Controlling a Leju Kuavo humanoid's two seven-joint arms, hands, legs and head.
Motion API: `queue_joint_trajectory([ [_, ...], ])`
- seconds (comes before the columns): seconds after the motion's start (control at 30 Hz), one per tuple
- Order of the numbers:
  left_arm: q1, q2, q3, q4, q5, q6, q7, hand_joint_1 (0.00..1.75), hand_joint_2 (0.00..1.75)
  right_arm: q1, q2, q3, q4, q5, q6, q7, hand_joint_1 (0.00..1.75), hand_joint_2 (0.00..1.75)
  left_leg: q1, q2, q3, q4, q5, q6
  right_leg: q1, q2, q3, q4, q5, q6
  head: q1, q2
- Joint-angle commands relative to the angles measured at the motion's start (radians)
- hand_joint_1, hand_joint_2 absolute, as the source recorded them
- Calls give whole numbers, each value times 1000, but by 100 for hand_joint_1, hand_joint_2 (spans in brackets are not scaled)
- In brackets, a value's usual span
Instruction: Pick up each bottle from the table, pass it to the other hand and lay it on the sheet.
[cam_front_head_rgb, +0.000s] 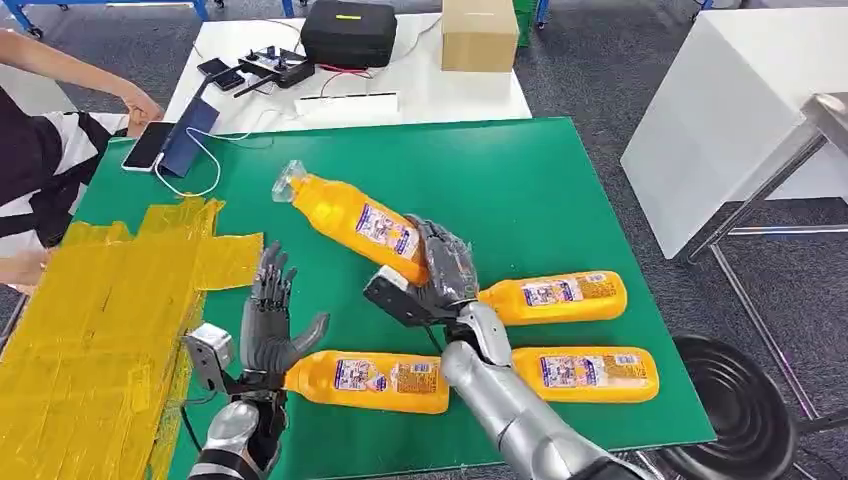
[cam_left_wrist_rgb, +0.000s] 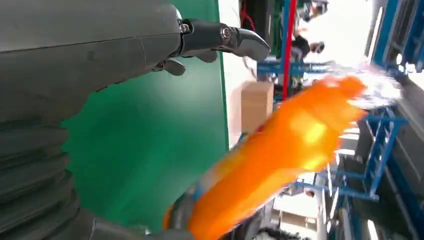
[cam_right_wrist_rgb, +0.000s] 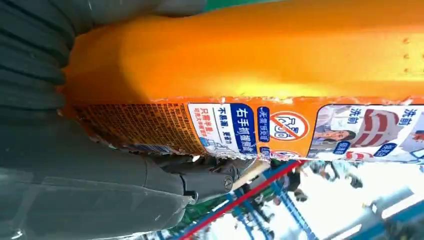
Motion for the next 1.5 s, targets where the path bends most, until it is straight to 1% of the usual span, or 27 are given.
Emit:
queue_joint_trajectory([
  [0.03,-25,17,-82,-14,25,-51,14,0,175,69,-5,-125,-165,-84,-9,-75,175,175,0,-3,1,0,0,-1,0,-2,1,0,-1,0,0,0],
  [0.1,-35,21,-92,-15,30,-66,22,0,175,78,-1,-132,-183,-110,-1,-93,175,175,1,-3,1,0,-1,-1,0,-2,2,0,-1,0,0,0],
  [0.17,-51,28,-104,-8,37,-86,34,0,175,80,0,-129,-187,-130,29,-101,175,175,1,-3,2,1,-1,-1,0,-2,2,1,-1,-1,0,0],
  [0.23,-80,40,-124,5,61,-137,47,0,175,72,8,-119,-166,-186,125,-119,175,175,1,-3,1,0,-1,-1,0,-2,2,0,-1,0,0,0],
  [0.3,-93,41,-127,9,67,-146,50,0,175,67,13,-114,-152,-196,145,-122,175,175,1,-2,1,1,-1,-1,1,-1,1,0,-1,0,0,0],
  [0.33,-115,50,-142,25,100,-201,58,0,175,51,17,-102,-111,-245,236,-138,175,175,1,-3,3,1,-1,-1,1,-1,3,1,-2,-1,0,0],
  [0.4,-149,57,-148,50,156,-261,64,0,175,28,26,-67,-48,-260,299,-156,175,175,1,-3,3,1,-1,-1,1,0,3,1,-1,-1,0,0],
  [0.47,-172,59,-158,56,156,-259,65,0,175,22,39,-43,-13,-256,311,-172,175,175,1,-2,2,0,-1,-1,1,0,2,0,-1,-1,0,0],
  [0.6,-177,57,-159,56,158,-260,67,0,175,24,43,-42,-11,-256,307,-175,175,175,1,-1,3,0,-1,-1,1,1,3,0,-1,-1,0,0],
  [0.63,-178,59,-165,56,158,-257,67,0,175,21,41,-24,-1,-251,321,-179,175,175,0,-1,2,-1,0,-1,0,0,2,0,-1,0,0,0],
  [0.7,-192,58,-171,62,160,-252,72,0,175,26,52,14,14,-228,330,-188,175,175,2,-2,5,1,-2,-2,2,1,5,0,-2,-1,0,0],
  [0.77,-201,58,-171,74,164,-245,80,0,175,33,65,47,29,-213,338,-191,175,175,1,-1,2,0,0,-1,1,1,2,0,0,0,0,0],
  [0.9,-213,57,-167,98,166,-233,82,0,175,40,79,104,45,-186,331,-192,175,175,2,-2,4,0,-2,-2,1,1,4,0,-2,-1,0,0],
  [0.93,-217,57,-165,105,166,-229,81,0,175,44,79,128,41,-182,326,-192,175,175,1,-1,2,0,0,-1,1,0,2,0,-1,-1,0,0],
  [1.1,-243,48,-149,156,136,-153,83,0,175,63,77,197,5,-173,295,-197,175,175,2,-2,3,0,-1,-2,2,-1,4,0,-2,-1,0,0],
  [1.13,-250,46,-147,174,114,-117,81,0,175,67,75,209,-5,-168,290,-195,175,175,1,-2,2,0,0,-1,1,0,2,0,-1,0,0,0],
  [1.27,-264,43,-132,209,113,-98,83,0,175,70,74,221,-6,-160,284,-191,175,175,2,-3,3,0,-1,-1,2,-2,3,0,-1,0,0,0],
  [1.3,-271,39,-124,222,111,-88,80,0,175,69,73,225,-3,-163,282,-190,175,175,1,-2,2,0,0,-1,1,-1,2,0,-1,0,0,0],
  [1.5,-274,38,-119,223,111,-86,79,0,175,68,72,226,0,-163,281,-190,175,175,2,-2,3,0,-1,-1,1,-1,3,0,-1,-1,0,0],
])
